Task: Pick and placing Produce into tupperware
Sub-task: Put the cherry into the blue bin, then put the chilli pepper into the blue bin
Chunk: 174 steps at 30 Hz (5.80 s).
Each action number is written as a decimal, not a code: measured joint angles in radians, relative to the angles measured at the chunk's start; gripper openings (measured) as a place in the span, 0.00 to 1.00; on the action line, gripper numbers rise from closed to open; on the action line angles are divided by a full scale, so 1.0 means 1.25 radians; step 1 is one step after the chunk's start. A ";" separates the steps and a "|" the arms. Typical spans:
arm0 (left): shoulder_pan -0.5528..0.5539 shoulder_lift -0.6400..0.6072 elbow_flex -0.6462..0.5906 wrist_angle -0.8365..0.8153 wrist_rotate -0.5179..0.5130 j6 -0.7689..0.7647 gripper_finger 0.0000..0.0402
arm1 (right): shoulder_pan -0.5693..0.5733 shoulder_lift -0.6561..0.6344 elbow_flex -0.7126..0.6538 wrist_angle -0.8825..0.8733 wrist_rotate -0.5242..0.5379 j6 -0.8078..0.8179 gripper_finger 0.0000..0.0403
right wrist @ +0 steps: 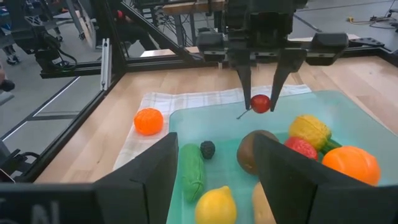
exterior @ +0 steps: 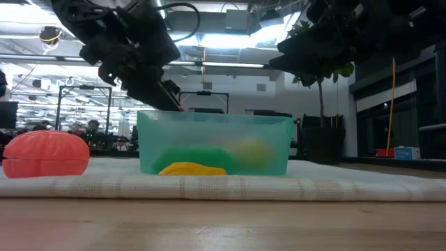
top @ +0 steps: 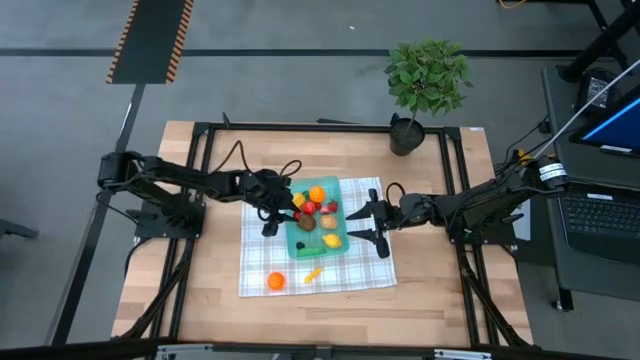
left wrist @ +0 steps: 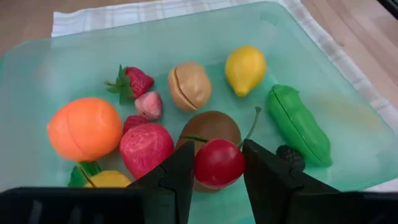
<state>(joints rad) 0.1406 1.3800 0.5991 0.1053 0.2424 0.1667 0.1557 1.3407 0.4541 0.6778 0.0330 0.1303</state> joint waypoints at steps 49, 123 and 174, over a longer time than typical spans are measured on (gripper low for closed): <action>-0.137 -0.602 -0.201 -0.090 -0.083 -0.091 0.41 | 0.161 0.063 0.081 -0.025 0.130 -0.126 0.52; -0.162 -0.790 -0.293 -0.097 -0.079 -0.153 0.39 | 0.216 0.602 0.703 -0.667 0.189 -0.147 0.36; -0.162 -0.790 -0.293 -0.099 -0.079 -0.156 0.37 | 0.209 0.645 0.831 -0.841 0.189 -0.058 0.02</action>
<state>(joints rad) -0.0622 0.3923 0.2329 -0.0189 0.1432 -0.0277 0.4171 2.1471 1.4932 -0.3734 0.2691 0.0578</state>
